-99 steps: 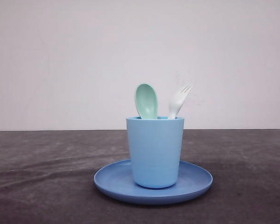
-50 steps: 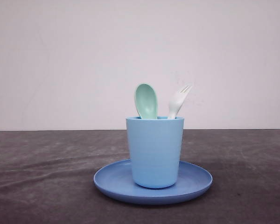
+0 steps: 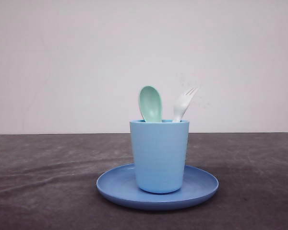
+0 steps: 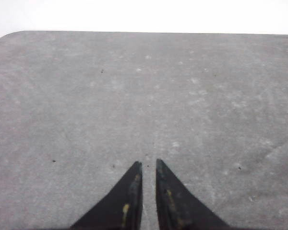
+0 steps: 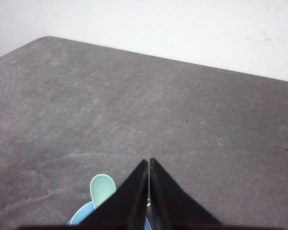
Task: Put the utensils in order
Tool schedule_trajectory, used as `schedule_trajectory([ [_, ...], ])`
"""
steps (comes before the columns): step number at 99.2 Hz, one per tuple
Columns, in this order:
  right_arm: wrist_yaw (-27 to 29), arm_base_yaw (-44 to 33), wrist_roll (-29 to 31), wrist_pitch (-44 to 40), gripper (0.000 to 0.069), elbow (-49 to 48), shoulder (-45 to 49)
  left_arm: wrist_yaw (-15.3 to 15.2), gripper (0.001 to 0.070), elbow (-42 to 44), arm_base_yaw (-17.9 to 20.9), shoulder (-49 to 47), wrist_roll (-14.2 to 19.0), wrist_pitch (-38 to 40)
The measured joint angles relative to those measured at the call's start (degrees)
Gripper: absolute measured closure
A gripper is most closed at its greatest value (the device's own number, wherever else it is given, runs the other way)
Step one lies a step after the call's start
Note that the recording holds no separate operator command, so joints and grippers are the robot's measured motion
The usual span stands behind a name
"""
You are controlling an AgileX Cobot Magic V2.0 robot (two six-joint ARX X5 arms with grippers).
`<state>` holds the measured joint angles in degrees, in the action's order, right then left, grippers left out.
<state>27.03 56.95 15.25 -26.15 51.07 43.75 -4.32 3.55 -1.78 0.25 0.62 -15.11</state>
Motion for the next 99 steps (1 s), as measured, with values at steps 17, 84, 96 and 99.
schedule_trajectory([
  [17,0.0,0.0,0.0,0.0,0.0687,0.0,0.0,0.0,0.0683,0.0,0.0,0.0,0.0,0.0],
  [84,1.2,-4.1,-3.9,1.1,0.0687,0.0,0.0,0.0,0.0683,0.0,0.0,0.0,0.0,0.1],
  [96,-1.5,-11.8,-5.9,3.3,0.0687,0.0,0.0,0.0,0.0683,0.0,0.0,0.0,0.0,0.1],
  [99,-3.1,-14.1,-6.1,3.5,0.0687,-0.2,-0.1,0.0,0.0683,0.0,0.0,0.0,0.0,0.1],
])
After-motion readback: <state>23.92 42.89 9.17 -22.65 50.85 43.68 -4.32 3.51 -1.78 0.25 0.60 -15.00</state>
